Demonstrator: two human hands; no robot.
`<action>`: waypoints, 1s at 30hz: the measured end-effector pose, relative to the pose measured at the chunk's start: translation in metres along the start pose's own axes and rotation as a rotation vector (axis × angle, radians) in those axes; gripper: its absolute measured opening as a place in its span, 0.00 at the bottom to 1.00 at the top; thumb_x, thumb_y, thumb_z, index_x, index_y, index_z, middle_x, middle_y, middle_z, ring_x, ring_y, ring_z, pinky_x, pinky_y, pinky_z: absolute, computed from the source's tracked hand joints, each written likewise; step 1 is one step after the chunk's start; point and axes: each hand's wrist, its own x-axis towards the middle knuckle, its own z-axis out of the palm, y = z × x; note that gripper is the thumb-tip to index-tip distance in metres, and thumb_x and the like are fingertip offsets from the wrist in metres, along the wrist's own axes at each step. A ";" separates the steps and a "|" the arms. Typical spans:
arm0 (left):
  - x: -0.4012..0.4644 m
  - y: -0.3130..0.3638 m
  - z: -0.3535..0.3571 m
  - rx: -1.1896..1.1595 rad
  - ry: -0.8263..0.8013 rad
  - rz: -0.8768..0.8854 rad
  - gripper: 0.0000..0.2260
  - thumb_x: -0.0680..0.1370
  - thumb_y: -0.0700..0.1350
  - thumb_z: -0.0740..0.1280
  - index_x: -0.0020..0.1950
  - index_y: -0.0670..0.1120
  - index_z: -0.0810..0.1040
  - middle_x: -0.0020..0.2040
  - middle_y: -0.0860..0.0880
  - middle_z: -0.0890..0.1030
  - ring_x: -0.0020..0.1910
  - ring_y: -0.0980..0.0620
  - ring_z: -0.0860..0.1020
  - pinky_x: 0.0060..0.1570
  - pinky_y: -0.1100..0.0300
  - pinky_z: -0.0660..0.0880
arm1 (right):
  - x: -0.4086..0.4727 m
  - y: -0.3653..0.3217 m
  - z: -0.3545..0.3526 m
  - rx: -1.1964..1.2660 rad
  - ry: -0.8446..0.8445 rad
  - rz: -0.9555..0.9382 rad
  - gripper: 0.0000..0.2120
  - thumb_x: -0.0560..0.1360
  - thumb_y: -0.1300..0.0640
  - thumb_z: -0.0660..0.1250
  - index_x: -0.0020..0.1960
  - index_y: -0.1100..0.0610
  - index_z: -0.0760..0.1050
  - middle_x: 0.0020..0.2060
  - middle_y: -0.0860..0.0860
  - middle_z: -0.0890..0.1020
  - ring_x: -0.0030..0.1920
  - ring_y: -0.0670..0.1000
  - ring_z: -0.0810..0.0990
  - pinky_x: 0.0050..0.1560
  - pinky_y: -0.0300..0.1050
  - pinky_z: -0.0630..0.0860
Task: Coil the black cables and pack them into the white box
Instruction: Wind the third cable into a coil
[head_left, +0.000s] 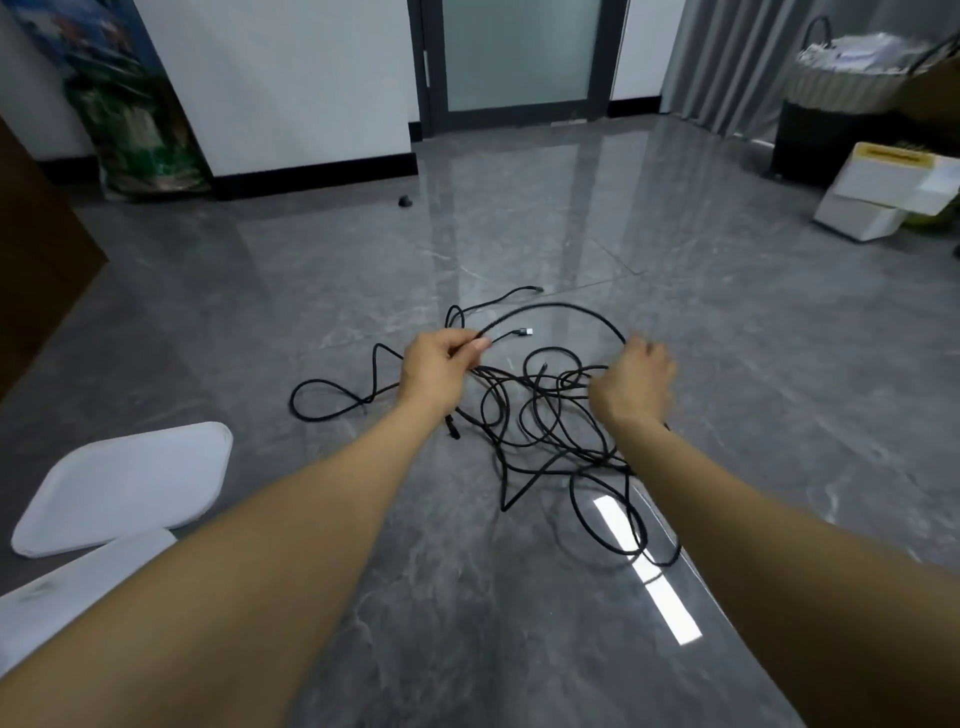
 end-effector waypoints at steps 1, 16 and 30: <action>-0.002 0.003 0.004 0.025 -0.027 0.039 0.09 0.77 0.42 0.68 0.54 0.42 0.83 0.42 0.50 0.81 0.43 0.55 0.79 0.52 0.61 0.76 | -0.006 -0.010 0.000 -0.070 0.043 -0.161 0.27 0.75 0.63 0.64 0.72 0.60 0.59 0.70 0.58 0.64 0.69 0.59 0.62 0.69 0.51 0.60; 0.005 -0.023 -0.040 0.469 -0.193 0.027 0.07 0.80 0.43 0.63 0.45 0.41 0.76 0.35 0.47 0.73 0.34 0.52 0.71 0.34 0.63 0.68 | 0.001 -0.011 -0.006 0.612 -0.111 -0.043 0.16 0.81 0.58 0.56 0.49 0.67 0.79 0.33 0.59 0.77 0.32 0.55 0.74 0.30 0.41 0.66; -0.004 -0.014 -0.024 -0.062 -0.263 -0.188 0.16 0.83 0.50 0.53 0.41 0.45 0.73 0.29 0.52 0.63 0.28 0.55 0.65 0.35 0.60 0.71 | 0.001 -0.005 0.010 0.449 -0.252 -0.101 0.18 0.83 0.53 0.51 0.51 0.64 0.75 0.44 0.54 0.77 0.46 0.52 0.73 0.46 0.42 0.67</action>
